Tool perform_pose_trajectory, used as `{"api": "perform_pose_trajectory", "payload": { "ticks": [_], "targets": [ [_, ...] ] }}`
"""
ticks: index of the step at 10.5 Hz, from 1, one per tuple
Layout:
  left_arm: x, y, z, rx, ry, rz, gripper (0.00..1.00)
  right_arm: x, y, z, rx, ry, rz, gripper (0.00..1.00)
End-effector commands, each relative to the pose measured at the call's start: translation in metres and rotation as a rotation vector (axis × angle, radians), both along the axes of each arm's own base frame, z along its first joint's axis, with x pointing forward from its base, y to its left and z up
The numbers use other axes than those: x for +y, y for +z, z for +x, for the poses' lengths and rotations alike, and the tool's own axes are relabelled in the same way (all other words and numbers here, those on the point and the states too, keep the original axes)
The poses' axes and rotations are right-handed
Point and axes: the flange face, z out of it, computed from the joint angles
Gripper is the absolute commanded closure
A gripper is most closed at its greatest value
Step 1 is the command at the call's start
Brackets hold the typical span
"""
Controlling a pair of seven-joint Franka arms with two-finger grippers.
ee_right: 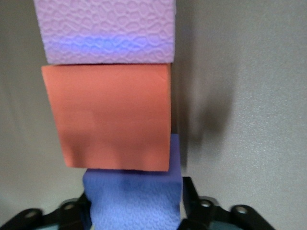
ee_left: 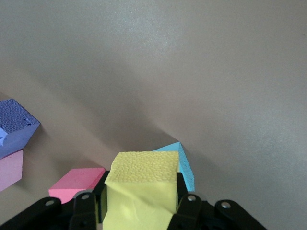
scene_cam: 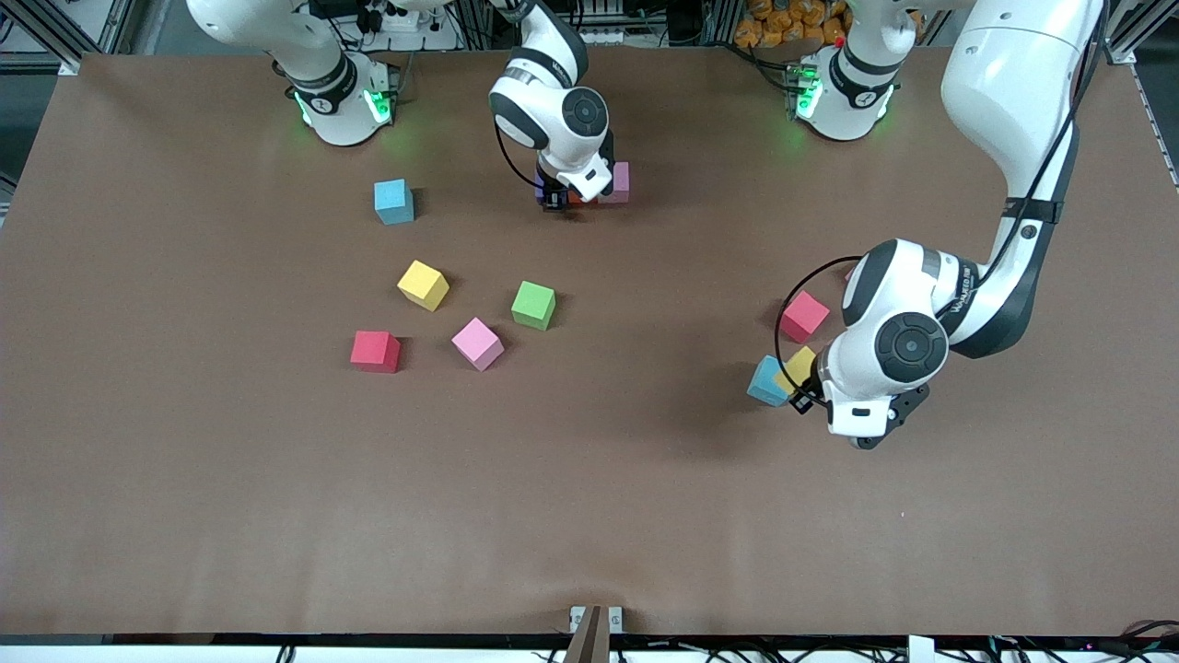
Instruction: Form number 2 with 11 blocks
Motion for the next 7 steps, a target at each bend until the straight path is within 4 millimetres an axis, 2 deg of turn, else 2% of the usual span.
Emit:
{"api": "perform_pose_trajectory", "payload": {
  "ticks": [1,5,7],
  "targets": [
    [0.001,0.002,0.001,0.008,-0.022,0.000,0.60,-0.001,0.008,-0.004,-0.010,-0.037,-0.006,0.00],
    [0.000,0.002,0.000,0.008,-0.023,0.000,0.60,-0.007,0.044,0.004,-0.028,-0.104,-0.033,0.00],
    [-0.004,0.005,-0.002,0.009,-0.029,0.001,0.60,-0.011,0.056,0.012,-0.031,-0.122,-0.035,0.00]
  ]
}}
